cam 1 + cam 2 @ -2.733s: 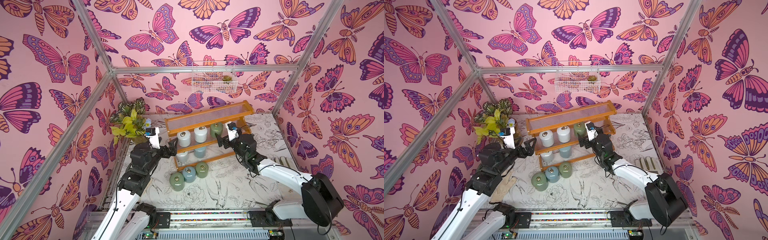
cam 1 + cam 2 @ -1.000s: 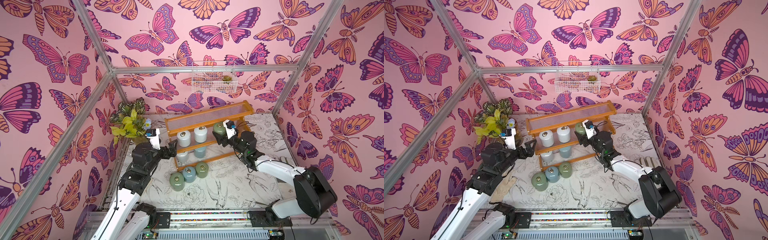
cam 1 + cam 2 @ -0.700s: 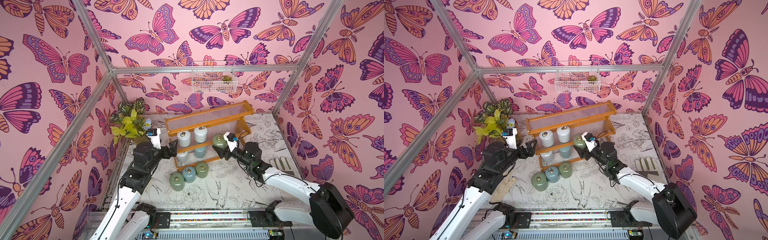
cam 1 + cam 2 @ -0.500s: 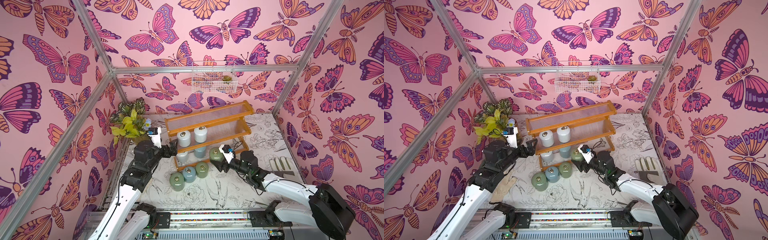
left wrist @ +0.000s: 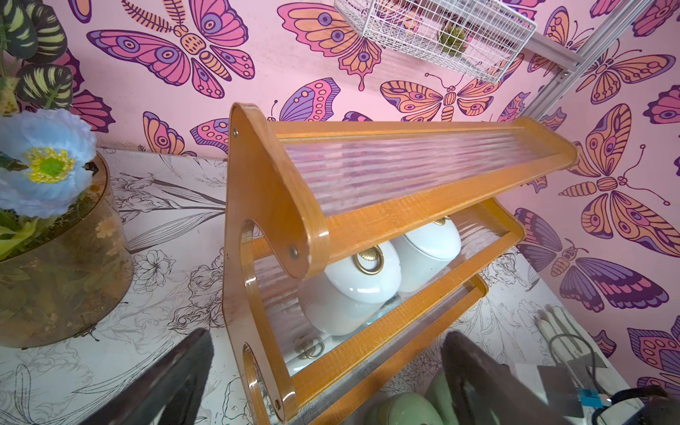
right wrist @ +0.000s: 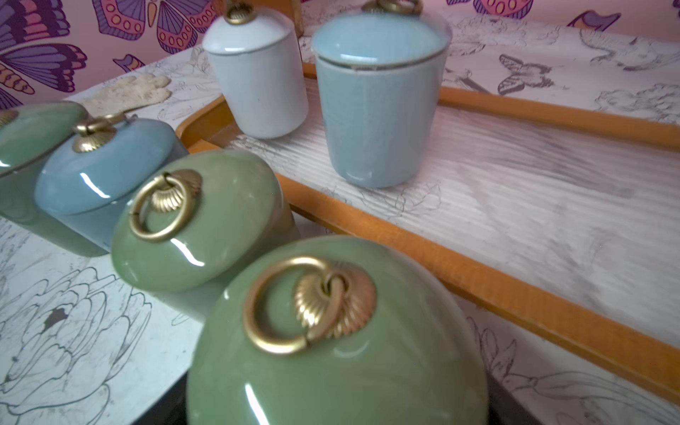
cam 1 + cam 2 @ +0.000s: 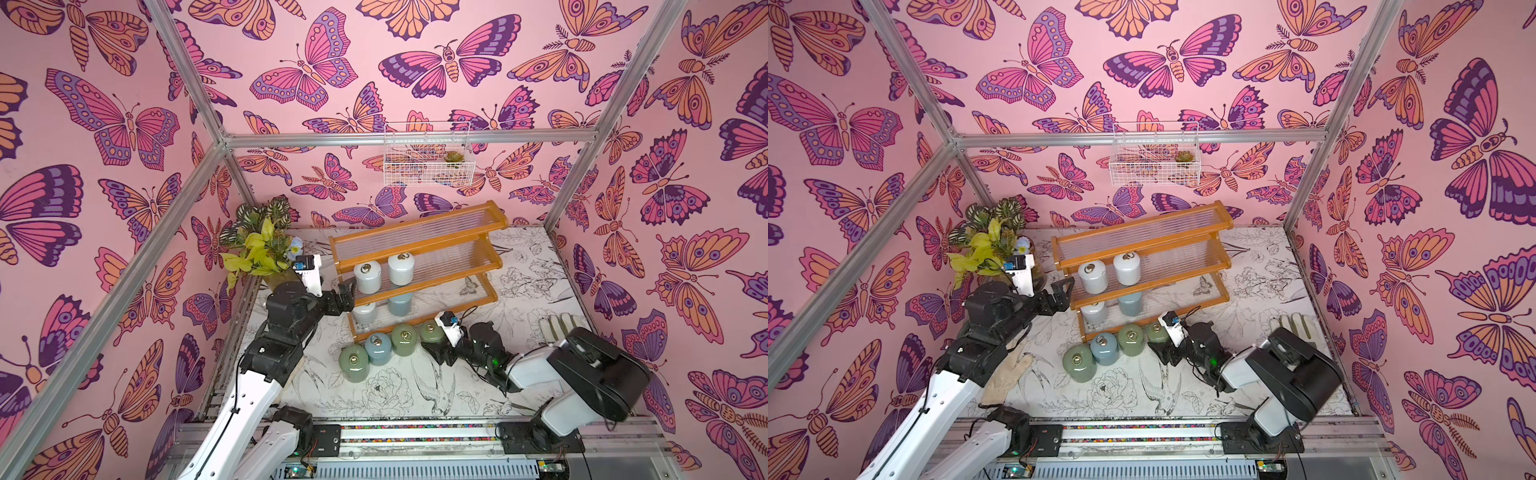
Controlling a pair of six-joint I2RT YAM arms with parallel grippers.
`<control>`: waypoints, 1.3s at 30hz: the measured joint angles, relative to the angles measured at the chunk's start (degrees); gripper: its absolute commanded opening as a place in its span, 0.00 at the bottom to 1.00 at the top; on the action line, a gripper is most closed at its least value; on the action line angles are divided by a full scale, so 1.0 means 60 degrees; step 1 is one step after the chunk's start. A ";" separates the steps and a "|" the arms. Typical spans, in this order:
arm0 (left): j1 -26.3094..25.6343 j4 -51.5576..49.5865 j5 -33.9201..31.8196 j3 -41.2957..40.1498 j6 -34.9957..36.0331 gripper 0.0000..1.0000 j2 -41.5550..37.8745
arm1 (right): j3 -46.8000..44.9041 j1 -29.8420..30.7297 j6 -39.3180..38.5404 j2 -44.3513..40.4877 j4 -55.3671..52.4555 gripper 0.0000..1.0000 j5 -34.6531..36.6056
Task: Remove the tea canisters from the shelf
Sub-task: Place the tea canister at the center of the board.
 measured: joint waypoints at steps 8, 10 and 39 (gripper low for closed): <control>0.0000 0.0000 0.0000 -0.0015 -0.0117 1.00 0.0004 | 0.0149 0.0044 0.0554 0.2004 0.2896 0.76 0.0273; 0.0000 0.0000 0.0000 -0.0025 -0.0120 1.00 0.0004 | 0.0149 0.0047 0.0663 0.2211 0.3224 0.79 0.0280; 0.0000 -0.0004 -0.0033 -0.0069 -0.0113 1.00 -0.0095 | 0.1151 0.0991 0.0390 0.3031 0.1967 0.99 -0.0299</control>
